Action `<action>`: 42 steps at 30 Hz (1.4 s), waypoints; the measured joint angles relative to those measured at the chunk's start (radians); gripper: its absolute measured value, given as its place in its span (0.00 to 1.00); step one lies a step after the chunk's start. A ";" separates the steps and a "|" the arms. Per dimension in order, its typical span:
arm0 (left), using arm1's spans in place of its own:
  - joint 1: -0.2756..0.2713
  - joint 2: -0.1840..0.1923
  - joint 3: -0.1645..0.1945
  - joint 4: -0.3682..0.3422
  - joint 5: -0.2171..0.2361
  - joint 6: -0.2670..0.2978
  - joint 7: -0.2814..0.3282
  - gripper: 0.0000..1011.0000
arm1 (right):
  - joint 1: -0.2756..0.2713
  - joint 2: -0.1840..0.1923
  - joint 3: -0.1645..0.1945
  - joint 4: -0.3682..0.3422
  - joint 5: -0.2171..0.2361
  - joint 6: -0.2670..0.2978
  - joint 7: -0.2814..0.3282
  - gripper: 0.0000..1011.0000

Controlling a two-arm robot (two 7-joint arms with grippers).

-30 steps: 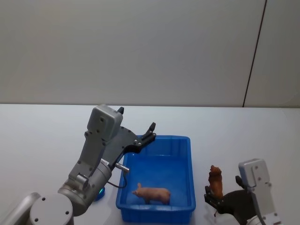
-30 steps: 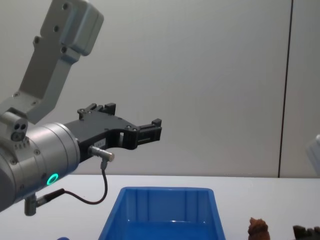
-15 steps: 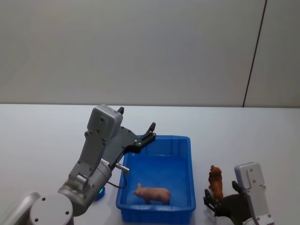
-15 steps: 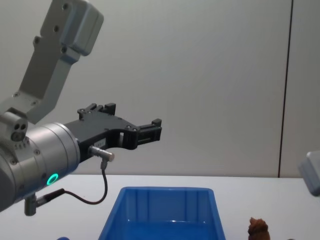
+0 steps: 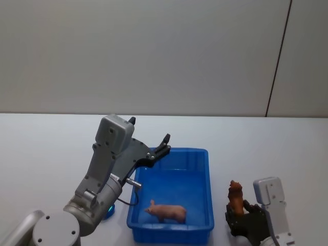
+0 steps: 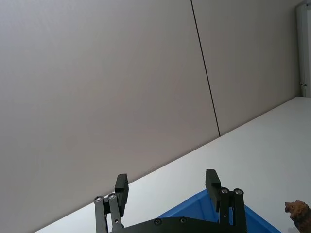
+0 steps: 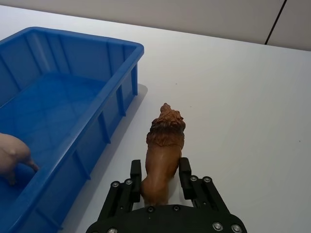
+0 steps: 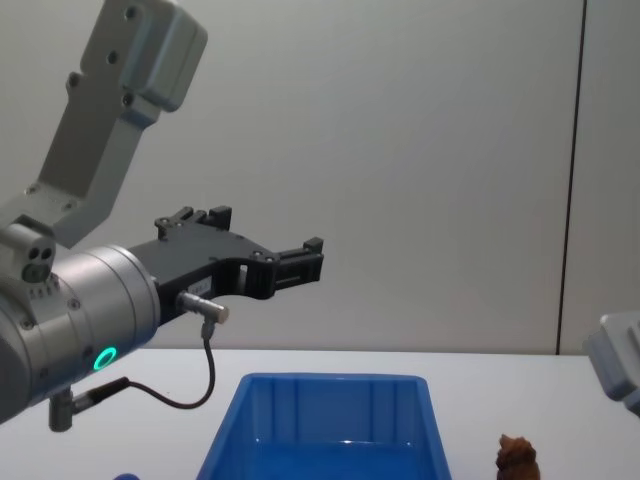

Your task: Pick up the two dolls from the table and place them into the box.

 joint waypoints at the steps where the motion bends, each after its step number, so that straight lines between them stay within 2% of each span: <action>1: 0.000 0.000 0.000 0.000 0.000 0.000 0.000 0.99 | 0.002 -0.001 0.001 0.002 0.002 0.000 -0.001 0.45; 6: 0.000 0.000 0.000 0.000 0.000 0.000 0.000 0.99 | 0.004 -0.005 0.004 0.003 0.007 0.003 -0.007 0.33; 13: 0.000 0.000 0.000 0.000 0.000 0.000 0.000 0.99 | 0.003 -0.005 0.008 -0.015 0.008 0.001 -0.016 0.33; 23: 0.000 0.000 0.000 0.000 0.000 0.000 0.000 0.99 | -0.003 0.001 0.015 -0.081 -0.001 -0.037 -0.011 0.33; 33: 0.000 0.000 0.000 0.000 0.000 0.000 0.000 0.99 | 0.021 -0.003 0.018 -0.125 -0.005 -0.070 0.067 0.33; 42: 0.000 0.000 0.000 0.000 0.000 0.000 0.000 0.99 | 0.090 -0.038 0.008 -0.090 -0.013 -0.060 0.146 0.33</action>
